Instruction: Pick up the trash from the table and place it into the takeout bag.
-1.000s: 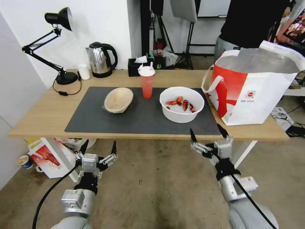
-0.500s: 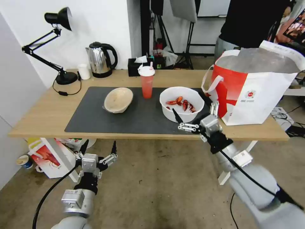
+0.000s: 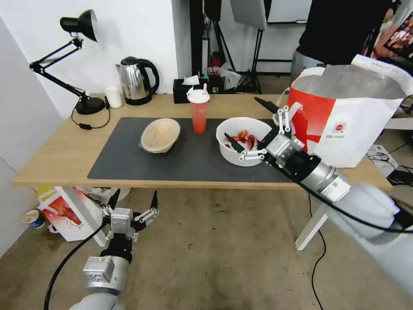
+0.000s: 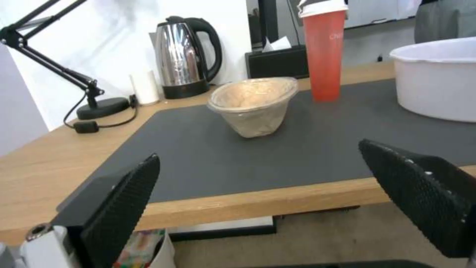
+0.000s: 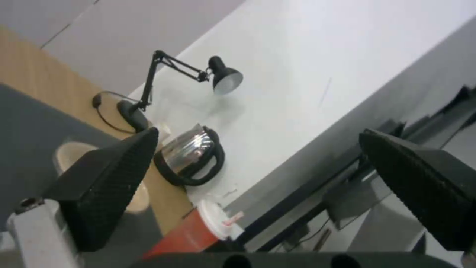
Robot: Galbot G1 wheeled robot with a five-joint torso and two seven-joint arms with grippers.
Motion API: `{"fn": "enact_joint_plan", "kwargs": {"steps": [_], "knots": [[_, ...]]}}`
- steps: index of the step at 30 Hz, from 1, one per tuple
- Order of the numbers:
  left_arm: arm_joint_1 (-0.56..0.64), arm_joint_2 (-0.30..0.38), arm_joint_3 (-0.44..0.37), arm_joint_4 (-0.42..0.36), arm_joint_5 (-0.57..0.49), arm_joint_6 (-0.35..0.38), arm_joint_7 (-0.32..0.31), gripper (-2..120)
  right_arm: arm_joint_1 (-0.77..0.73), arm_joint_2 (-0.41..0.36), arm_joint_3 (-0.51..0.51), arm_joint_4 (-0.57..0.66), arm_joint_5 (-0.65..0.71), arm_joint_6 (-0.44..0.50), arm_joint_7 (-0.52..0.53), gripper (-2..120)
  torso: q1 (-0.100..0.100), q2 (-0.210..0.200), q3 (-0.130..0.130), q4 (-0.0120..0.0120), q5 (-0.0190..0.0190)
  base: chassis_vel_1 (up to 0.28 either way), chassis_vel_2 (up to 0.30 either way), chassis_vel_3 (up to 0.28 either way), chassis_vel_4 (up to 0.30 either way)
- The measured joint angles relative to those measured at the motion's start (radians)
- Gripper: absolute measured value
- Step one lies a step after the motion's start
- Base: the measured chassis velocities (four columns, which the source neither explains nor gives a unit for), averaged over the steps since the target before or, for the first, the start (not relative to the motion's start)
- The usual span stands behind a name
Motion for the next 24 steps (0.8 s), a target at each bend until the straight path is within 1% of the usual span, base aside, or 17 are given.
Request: {"fn": "enact_joint_plan", "kwargs": {"steps": [1,2,3,4,5,6,7,11,12,13,15,16,17,19,20,21,24], "knots": [[0.000,0.000,0.000,0.000,0.000,0.000,0.000,100,0.006,-0.005,-0.003,0.000,0.005,-0.002,-0.004,100,0.000,0.000,0.000,-0.0002,0.0004,0.000,0.000,0.000,0.000],[0.000,0.000,0.000,0.000,0.000,0.000,0.000,100,0.036,-0.034,-0.017,-0.001,0.037,-0.023,-0.028,100,0.000,0.000,0.000,-0.0002,0.0026,0.000,0.000,0.000,0.000],[0.000,0.000,0.000,0.000,0.000,0.000,0.000,100,0.036,-0.034,-0.017,-0.001,0.037,-0.023,-0.028,100,0.000,0.000,0.000,-0.0002,0.0026,0.000,0.000,0.000,0.000],[0.000,0.000,0.000,0.000,0.000,0.000,0.000,100,0.070,-0.066,-0.030,-0.001,0.074,-0.048,-0.056,100,0.000,0.000,0.000,-0.0002,0.0009,0.000,0.000,0.000,0.000],[0.000,0.000,0.000,0.000,0.000,0.000,0.000,100,0.089,-0.083,-0.038,-0.001,0.094,-0.062,-0.071,100,0.000,0.000,0.000,-0.0002,0.0005,0.000,0.000,0.000,0.000],[0.000,0.000,0.000,0.000,0.000,0.000,0.000,100,0.132,-0.124,-0.056,-0.003,0.144,-0.096,-0.108,100,0.000,0.000,0.000,0.0000,0.0013,0.000,0.000,0.000,0.000],[0.000,0.000,0.000,0.000,0.000,0.000,0.000,100,0.132,-0.124,-0.056,-0.003,0.144,-0.096,-0.108,100,0.000,0.000,0.000,0.0000,0.0013,0.000,0.000,0.000,0.000],[0.000,0.000,0.000,0.000,0.000,0.000,0.000,100,0.274,-0.256,-0.113,-0.007,0.300,-0.204,-0.225,100,0.000,0.000,0.000,-0.0002,0.0008,0.000,0.000,0.000,0.000],[0.000,0.000,0.000,0.000,0.000,0.000,0.000,100,0.274,-0.256,-0.113,-0.007,0.300,-0.204,-0.225,100,0.000,0.000,0.000,-0.0002,0.0008,0.000,0.000,0.000,0.000],[0.000,0.000,0.000,0.000,0.000,0.000,0.000,100,0.288,-0.270,-0.117,-0.008,0.313,-0.212,-0.235,100,0.000,0.000,0.000,-0.0003,0.0000,0.000,0.000,0.000,0.000],[0.000,0.000,0.000,0.000,0.000,0.000,0.000,100,0.298,-0.279,-0.118,-0.009,0.316,-0.212,-0.253,100,0.000,0.000,0.000,-0.0004,0.0015,0.000,0.000,0.000,0.000],[0.000,0.000,0.000,0.000,0.000,0.000,0.000,100,0.304,-0.290,-0.113,-0.023,0.319,-0.208,-0.297,100,0.000,0.000,0.000,0.0001,0.0016,0.000,0.000,0.000,0.000],[0.000,0.000,0.000,0.000,0.000,0.000,0.000,100,0.304,-0.290,-0.113,-0.023,0.319,-0.208,-0.297,100,0.000,0.000,0.000,0.0001,0.0016,0.000,0.000,0.000,0.000],[0.000,0.000,0.000,0.000,0.000,0.000,0.000,100,0.314,-0.304,-0.100,-0.040,0.324,-0.200,-0.361,100,0.000,0.000,0.000,-0.0001,0.0013,0.000,0.000,0.000,0.000],[0.000,0.000,0.000,0.000,0.000,0.000,0.000,100,0.321,-0.316,-0.091,-0.054,0.328,-0.194,-0.413,100,0.000,0.000,0.000,-0.0002,0.0013,0.000,0.000,0.000,0.000],[0.000,0.000,0.000,0.000,0.000,0.000,0.000,100,0.328,-0.322,-0.092,-0.064,0.340,-0.193,-0.440,100,0.000,0.000,0.000,-0.0003,0.0006,0.000,0.000,0.000,0.000],[0.000,0.000,0.000,0.000,0.000,0.000,0.000,100,0.337,-0.322,-0.113,-0.070,0.366,-0.197,-0.437,100,0.000,0.000,0.000,-0.0004,0.0011,0.000,0.000,0.000,0.000]]}}
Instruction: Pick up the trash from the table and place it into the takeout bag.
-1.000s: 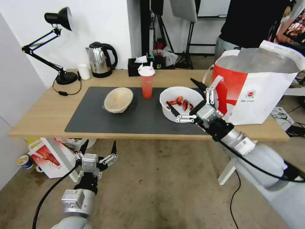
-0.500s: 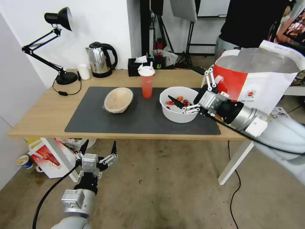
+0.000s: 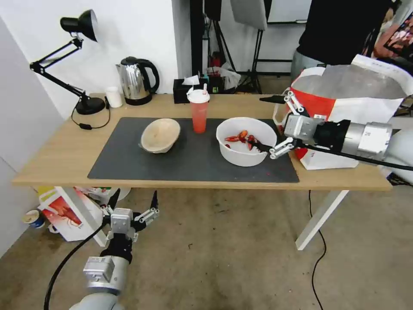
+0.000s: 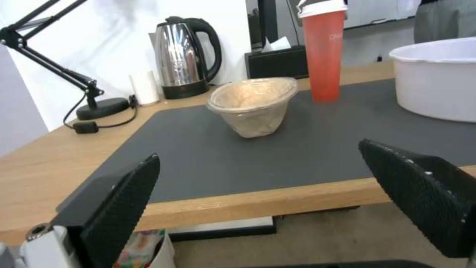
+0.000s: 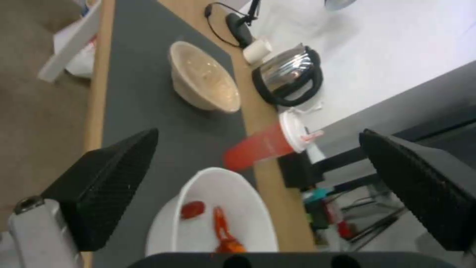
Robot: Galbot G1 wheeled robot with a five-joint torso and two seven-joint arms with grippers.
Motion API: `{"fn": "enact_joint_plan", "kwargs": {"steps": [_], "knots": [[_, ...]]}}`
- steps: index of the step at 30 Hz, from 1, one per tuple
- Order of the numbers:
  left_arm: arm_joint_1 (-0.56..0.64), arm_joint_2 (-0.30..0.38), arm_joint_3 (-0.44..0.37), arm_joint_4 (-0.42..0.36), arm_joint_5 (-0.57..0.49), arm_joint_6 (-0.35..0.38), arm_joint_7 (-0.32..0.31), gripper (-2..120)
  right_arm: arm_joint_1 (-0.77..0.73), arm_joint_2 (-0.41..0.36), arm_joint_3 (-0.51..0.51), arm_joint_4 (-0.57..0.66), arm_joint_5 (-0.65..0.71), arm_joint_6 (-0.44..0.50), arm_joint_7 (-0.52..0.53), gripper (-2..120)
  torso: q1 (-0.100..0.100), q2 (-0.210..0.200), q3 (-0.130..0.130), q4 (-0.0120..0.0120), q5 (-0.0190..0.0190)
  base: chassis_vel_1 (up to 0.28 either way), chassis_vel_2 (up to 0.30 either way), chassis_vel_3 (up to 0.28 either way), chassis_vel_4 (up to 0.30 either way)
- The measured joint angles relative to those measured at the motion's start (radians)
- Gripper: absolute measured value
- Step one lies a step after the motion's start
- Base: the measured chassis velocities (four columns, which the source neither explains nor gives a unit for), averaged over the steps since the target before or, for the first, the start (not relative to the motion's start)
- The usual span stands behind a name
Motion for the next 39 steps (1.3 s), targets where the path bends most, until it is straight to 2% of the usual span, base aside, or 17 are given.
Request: {"fn": "enact_joint_plan", "kwargs": {"steps": [5,6,7,10,14,17,19,29,37,39], "knots": [[0.000,0.000,0.000,0.000,0.000,0.000,0.000,100,0.009,-0.005,-0.043,0.007,0.140,-0.071,0.030,100,0.000,0.000,0.000,0.0003,0.0001,0.000,0.000,0.000,0.000],[0.000,0.000,0.000,0.000,0.000,0.000,0.000,100,0.012,-0.006,-0.048,0.018,0.224,-0.114,0.034,100,0.000,0.000,0.000,0.0001,0.0001,0.000,0.000,0.000,0.000],[0.000,0.000,0.000,0.000,0.000,0.000,0.000,100,0.012,-0.006,-0.048,0.018,0.224,-0.114,0.034,100,0.000,0.000,0.000,0.0001,0.0001,0.000,0.000,0.000,0.000],[0.000,0.000,0.000,0.000,0.000,0.000,0.000,100,0.022,-0.004,-0.052,0.029,0.380,-0.187,0.036,100,0.000,0.000,0.000,0.0002,-0.0002,0.000,0.000,0.000,0.000],[0.000,0.000,0.000,0.000,0.000,0.000,0.000,100,0.034,0.003,-0.056,0.022,0.437,-0.217,0.025,100,0.000,0.000,0.000,0.0003,-0.0001,0.000,0.000,0.000,0.000],[0.000,0.000,0.000,0.000,0.000,0.000,0.000,100,0.040,0.010,-0.057,0.009,0.424,-0.229,-0.008,100,0.000,0.000,0.000,0.0002,-0.0001,0.000,0.000,0.000,0.000],[0.000,0.000,0.000,0.000,0.000,0.000,0.000,100,0.039,0.016,-0.057,0.008,0.362,-0.232,-0.031,100,0.000,0.000,0.000,0.0003,-0.0001,0.000,0.000,0.000,0.000],[0.000,0.000,0.000,0.000,0.000,0.000,0.000,100,0.040,0.020,-0.058,-0.010,0.277,-0.252,-0.030,100,0.000,0.000,0.000,0.0002,0.0000,0.000,0.000,0.000,0.000],[0.000,0.000,0.000,0.000,0.000,0.000,0.000,100,0.049,0.049,-0.103,-0.009,0.296,-0.302,0.067,100,0.000,0.000,0.000,0.0002,0.0000,0.000,0.000,0.000,0.000],[0.000,0.000,0.000,0.000,0.000,0.000,0.000,100,0.080,0.073,-0.145,-0.013,0.311,-0.339,0.117,100,0.000,0.000,0.000,0.0001,0.0000,0.000,0.000,0.000,0.000]]}}
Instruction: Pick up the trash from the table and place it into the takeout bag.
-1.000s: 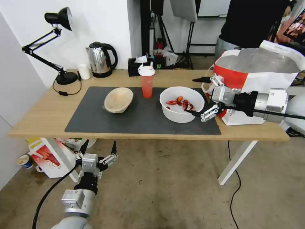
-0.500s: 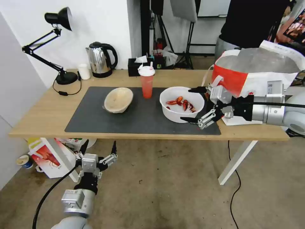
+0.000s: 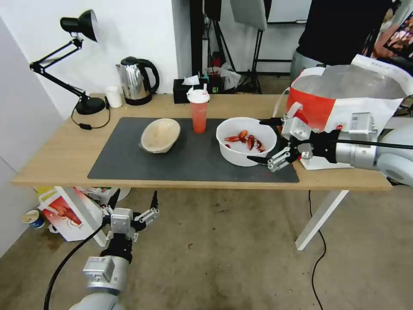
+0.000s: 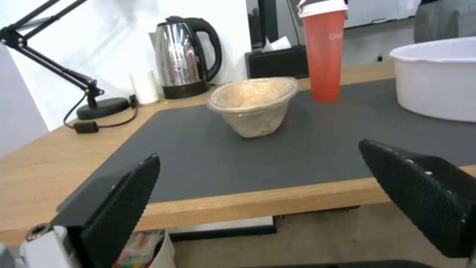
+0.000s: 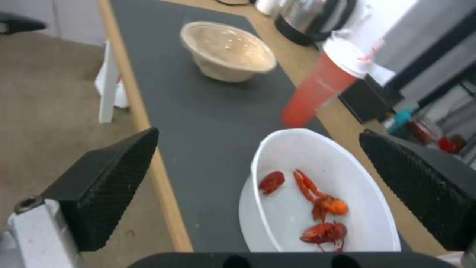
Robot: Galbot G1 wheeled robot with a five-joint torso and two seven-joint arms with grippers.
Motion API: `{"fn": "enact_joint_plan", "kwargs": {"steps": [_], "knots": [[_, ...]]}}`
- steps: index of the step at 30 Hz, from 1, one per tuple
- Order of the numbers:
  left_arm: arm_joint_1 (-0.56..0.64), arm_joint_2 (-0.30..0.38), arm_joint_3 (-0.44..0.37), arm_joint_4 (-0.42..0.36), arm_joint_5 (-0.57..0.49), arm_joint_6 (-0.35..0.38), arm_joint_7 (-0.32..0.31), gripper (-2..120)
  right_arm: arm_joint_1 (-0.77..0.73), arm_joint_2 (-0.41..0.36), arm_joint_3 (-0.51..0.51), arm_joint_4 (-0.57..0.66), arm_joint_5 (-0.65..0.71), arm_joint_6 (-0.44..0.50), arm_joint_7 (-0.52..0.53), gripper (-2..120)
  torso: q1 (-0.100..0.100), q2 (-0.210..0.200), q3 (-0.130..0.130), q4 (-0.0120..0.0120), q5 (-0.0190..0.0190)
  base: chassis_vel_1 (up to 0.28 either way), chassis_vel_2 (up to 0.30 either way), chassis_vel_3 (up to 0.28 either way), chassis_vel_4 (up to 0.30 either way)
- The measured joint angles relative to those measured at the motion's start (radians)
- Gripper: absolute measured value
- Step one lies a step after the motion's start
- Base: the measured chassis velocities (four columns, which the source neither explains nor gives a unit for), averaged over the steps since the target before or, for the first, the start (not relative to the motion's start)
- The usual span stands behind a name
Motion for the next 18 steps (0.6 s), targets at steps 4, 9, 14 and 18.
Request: {"fn": "enact_joint_plan", "kwargs": {"steps": [4,9,14,18], "knots": [[0.000,0.000,0.000,0.000,0.000,0.000,0.000,100,0.059,0.044,-0.078,-0.027,0.007,-0.024,0.018,100,0.000,0.000,0.000,0.0003,0.0001,0.000,0.000,0.000,0.000],[0.000,0.000,0.000,0.000,0.000,0.000,0.000,100,0.176,0.107,-0.190,-0.085,0.014,-0.075,-0.014,100,0.000,0.000,0.000,0.0002,-0.0001,0.000,0.000,0.000,0.000],[0.000,0.000,0.000,0.000,0.000,0.000,0.000,100,0.285,0.154,-0.280,-0.143,0.035,-0.106,-0.060,100,0.000,0.000,0.000,0.0002,-0.0001,0.000,0.000,0.000,0.000],[0.000,0.000,0.000,0.000,0.000,0.000,0.000,100,0.352,0.183,-0.340,-0.180,0.049,-0.127,-0.098,100,0.000,0.000,0.000,0.0002,-0.0002,0.000,0.000,0.000,0.000]]}}
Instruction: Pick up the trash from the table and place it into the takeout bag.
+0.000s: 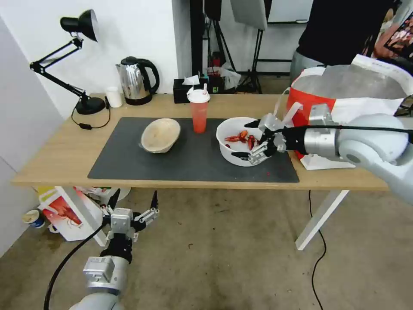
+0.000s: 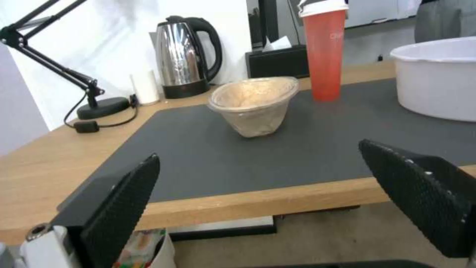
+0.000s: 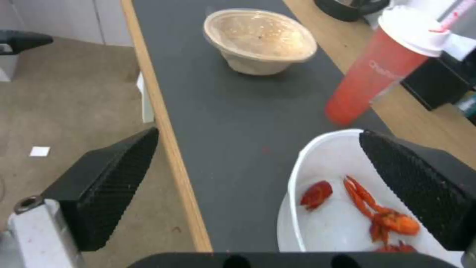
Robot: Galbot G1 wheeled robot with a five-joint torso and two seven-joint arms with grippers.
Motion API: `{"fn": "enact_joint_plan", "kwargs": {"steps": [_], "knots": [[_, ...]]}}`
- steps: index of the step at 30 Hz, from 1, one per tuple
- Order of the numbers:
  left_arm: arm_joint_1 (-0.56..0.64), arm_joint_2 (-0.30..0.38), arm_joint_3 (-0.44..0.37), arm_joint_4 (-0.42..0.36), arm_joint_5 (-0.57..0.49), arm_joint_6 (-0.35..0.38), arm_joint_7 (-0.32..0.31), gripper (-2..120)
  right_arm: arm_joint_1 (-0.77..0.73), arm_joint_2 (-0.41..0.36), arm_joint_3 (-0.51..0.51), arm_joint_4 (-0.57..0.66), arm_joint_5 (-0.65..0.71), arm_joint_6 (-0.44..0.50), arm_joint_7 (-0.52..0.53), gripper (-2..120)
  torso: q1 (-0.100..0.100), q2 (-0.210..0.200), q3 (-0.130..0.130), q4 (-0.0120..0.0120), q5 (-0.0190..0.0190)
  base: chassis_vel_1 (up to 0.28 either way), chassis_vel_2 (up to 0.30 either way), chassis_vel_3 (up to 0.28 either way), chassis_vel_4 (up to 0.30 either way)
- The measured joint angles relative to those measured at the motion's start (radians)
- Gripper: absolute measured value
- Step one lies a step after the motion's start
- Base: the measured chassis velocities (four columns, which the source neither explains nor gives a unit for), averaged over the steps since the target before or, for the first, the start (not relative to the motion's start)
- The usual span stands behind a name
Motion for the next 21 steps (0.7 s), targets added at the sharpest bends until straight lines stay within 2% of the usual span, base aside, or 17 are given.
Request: {"fn": "enact_joint_plan", "kwargs": {"steps": [10,21], "knots": [[0.000,0.000,0.000,0.000,0.000,0.000,0.000,100,0.153,0.031,-0.144,-0.060,-0.011,-0.044,-0.056,100,0.000,0.000,0.000,0.0000,0.0001,0.000,0.000,0.000,0.000],[0.000,0.000,0.000,0.000,0.000,0.000,0.000,100,0.223,0.032,-0.224,-0.077,-0.012,-0.084,-0.055,100,0.000,0.000,0.000,-0.0001,0.0002,0.000,0.000,0.000,0.000]]}}
